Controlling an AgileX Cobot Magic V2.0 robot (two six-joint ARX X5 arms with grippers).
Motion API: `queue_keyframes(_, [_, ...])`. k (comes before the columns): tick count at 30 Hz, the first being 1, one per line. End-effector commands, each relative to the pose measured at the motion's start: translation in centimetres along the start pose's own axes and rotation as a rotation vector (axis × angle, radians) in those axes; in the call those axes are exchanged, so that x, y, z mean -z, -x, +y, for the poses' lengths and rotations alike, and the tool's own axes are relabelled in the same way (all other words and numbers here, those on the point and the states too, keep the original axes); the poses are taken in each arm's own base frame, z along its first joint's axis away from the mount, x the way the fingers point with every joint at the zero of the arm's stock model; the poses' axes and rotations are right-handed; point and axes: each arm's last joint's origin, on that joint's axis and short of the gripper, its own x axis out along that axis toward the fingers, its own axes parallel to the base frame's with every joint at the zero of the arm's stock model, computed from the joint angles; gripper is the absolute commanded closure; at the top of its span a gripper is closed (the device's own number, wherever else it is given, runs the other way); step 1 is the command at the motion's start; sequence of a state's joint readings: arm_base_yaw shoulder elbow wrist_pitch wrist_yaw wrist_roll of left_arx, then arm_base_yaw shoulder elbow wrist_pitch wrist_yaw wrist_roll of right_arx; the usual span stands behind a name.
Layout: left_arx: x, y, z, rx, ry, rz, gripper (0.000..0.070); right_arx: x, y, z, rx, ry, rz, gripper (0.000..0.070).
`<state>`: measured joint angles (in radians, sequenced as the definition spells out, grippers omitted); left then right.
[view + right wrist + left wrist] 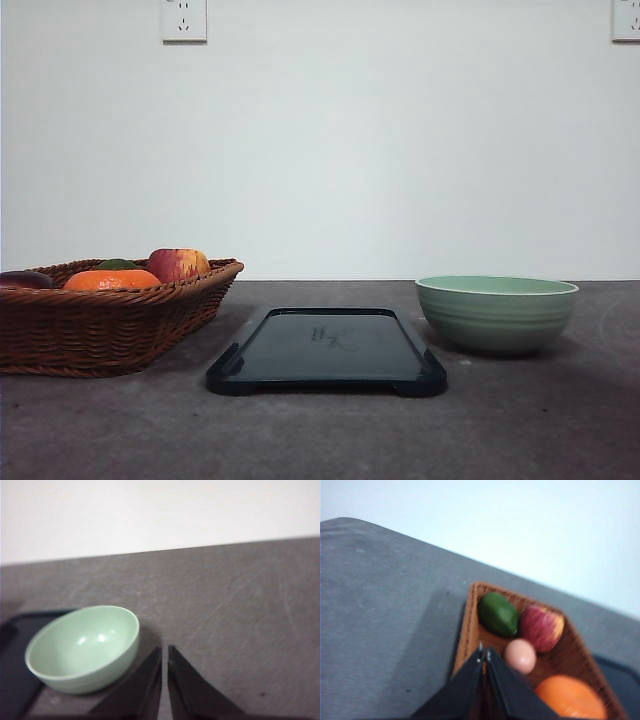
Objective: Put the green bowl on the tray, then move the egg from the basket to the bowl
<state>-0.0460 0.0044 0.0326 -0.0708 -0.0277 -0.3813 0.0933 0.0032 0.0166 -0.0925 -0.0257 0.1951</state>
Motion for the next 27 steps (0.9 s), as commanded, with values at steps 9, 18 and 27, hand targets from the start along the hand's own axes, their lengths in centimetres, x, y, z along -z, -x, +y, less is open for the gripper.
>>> queue_keyframes(9, [-0.3, -0.1, -0.1, 0.036, 0.451, -0.044, 0.0700, -0.9, 0.0, 0.2, -0.036, -0.371, -0.098, 0.0691])
queue_keyframes(18, [-3.4, 0.8, -1.3, 0.104, 0.361, -0.158, 0.0700, -3.9, 0.9, 0.8, -0.095, -0.361, -0.212, 0.0693])
queue_keyframes(27, [-8.5, 2.2, -3.4, 0.040, 0.169, -0.057, 0.0700, -8.0, 1.6, 1.9, -0.131, -0.258, -0.117, 0.0693])
